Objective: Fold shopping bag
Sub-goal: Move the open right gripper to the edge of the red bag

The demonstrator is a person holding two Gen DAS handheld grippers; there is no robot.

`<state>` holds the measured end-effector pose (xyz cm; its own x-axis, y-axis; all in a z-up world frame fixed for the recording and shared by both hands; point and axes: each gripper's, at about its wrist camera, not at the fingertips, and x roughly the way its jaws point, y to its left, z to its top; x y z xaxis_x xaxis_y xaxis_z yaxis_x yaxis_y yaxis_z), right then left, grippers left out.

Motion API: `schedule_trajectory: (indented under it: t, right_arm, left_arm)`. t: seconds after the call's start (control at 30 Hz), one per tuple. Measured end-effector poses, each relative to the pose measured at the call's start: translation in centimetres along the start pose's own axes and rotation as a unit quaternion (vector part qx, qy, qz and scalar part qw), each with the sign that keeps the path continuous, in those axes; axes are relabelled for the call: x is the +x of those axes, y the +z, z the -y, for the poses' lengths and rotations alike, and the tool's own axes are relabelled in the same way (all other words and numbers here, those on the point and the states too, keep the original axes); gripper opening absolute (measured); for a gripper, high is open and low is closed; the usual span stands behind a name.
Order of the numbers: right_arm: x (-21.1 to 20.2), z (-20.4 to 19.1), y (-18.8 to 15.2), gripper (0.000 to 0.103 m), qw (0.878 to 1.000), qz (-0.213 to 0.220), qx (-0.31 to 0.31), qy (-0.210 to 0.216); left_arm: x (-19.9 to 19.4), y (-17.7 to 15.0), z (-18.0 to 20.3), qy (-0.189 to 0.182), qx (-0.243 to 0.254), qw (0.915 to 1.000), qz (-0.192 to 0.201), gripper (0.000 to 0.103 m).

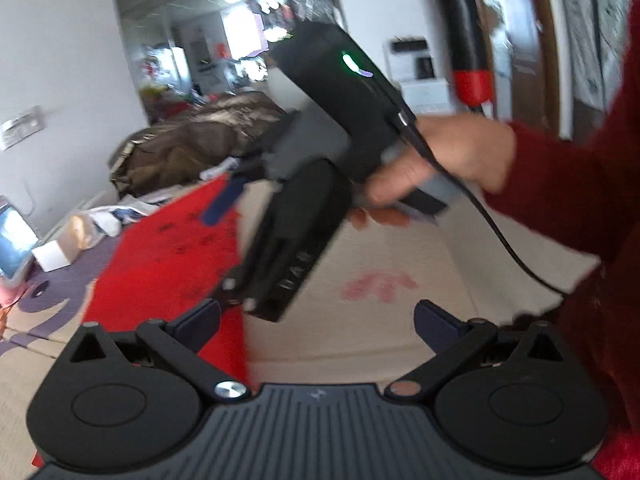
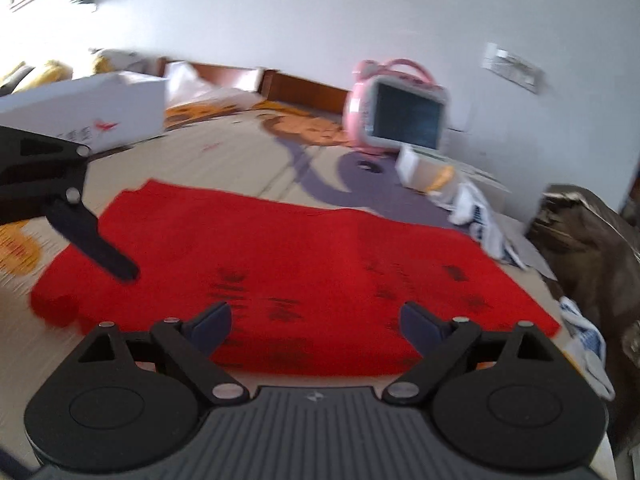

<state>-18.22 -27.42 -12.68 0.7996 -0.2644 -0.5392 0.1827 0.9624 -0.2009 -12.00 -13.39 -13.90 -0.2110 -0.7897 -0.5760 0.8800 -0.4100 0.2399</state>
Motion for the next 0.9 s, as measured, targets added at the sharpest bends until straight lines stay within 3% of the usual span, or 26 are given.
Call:
schedule_trajectory:
  t: [0.2,0.33,0.47,0.53,0.63,0.7,0.8,0.9]
  right_arm:
    - [2.6,-0.8,0.6,0.097,0.999,-0.048,0.012,0.014]
    - [4.5,0.1,1.0,0.103,0.99,-0.057,0.125,-0.01]
    - [4.4,-1.2,1.4,0.103,0.989,-0.063,0.129,-0.027]
    - [4.1,-1.1,1.3,0.103,0.99,-0.052,0.129,-0.006]
    - [1.9,-0.3,1.1,0.102,0.989,0.009,0.147,0.005]
    - [0.5,0.5,1.2,0.103,0.989,0.039,0.14,-0.015]
    - [-0.9,2.2,1.0,0.103,0.993,0.039,0.092,-0.064]
    - [-1.1,6.4,1.0,0.103,0.985,0.029,0.033,-0.167]
  left_arm:
    - [0.8,-0.7,-0.9,0.046,-0.009,0.9984,-0.031,0.102]
    - [0.1,-1.5,-2.7,0.132,-0.014,0.9901,-0.046,0.102]
    - [-1.2,-2.6,-5.6,0.184,-0.055,0.9798,-0.056,0.102]
    - [-2.0,-2.8,-6.2,0.204,-0.065,0.9755,-0.052,0.102]
    - [-2.3,-2.9,-6.8,0.228,-0.07,0.97,-0.049,0.102]
    - [-2.5,-3.0,-7.4,0.241,-0.079,0.9663,-0.046,0.102]
    - [-2.2,-3.2,-7.9,0.254,-0.088,0.9618,-0.052,0.102]
    - [-2.1,-3.2,-8.0,0.258,-0.09,0.9604,-0.054,0.102]
